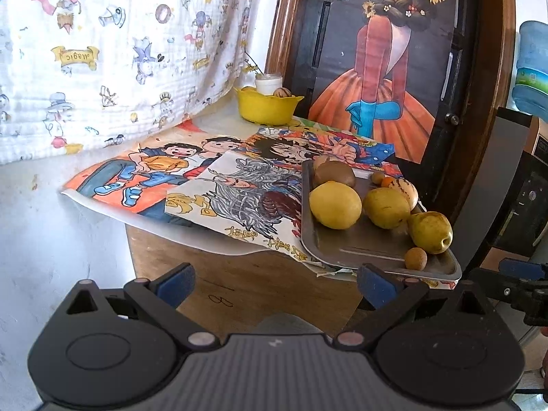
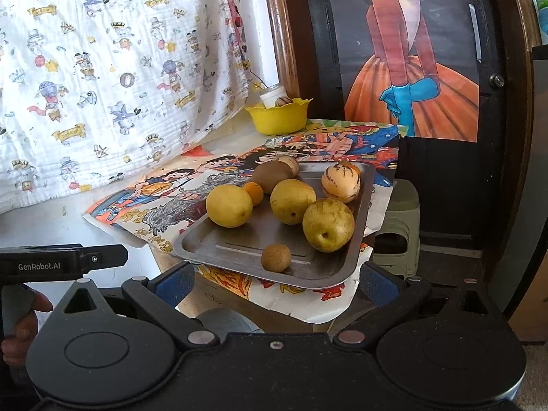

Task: Organize fruits

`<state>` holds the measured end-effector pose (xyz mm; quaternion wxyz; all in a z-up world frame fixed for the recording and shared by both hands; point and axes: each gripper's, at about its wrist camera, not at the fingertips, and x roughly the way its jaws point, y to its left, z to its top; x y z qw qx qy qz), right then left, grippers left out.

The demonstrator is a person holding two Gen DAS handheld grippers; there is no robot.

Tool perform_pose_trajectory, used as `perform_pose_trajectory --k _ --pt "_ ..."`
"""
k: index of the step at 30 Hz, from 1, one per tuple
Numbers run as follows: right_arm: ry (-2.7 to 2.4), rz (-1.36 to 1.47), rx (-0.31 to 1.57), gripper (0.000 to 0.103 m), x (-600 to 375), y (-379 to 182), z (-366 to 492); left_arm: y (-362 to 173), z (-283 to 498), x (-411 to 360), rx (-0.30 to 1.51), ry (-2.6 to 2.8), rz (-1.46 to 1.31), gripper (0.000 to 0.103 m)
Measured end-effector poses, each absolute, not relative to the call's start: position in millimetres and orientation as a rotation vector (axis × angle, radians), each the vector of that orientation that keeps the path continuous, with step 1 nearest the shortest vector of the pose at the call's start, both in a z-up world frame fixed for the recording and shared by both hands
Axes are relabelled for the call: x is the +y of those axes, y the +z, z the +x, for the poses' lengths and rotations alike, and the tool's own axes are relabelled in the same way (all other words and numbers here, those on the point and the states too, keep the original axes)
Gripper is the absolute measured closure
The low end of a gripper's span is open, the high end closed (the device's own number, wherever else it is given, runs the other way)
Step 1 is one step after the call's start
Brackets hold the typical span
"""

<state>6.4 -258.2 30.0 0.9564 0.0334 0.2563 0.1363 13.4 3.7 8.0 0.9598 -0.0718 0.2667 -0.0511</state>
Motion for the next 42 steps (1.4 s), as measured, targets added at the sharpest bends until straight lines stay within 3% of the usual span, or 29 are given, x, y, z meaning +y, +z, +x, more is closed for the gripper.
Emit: perform_pose_trajectory --k 42 --pt "0.298 0.074 0.538 0.001 -253.6 24.2 7.1 7.9 11.1 7.0 0.518 -0.095 -0.139 0.0"
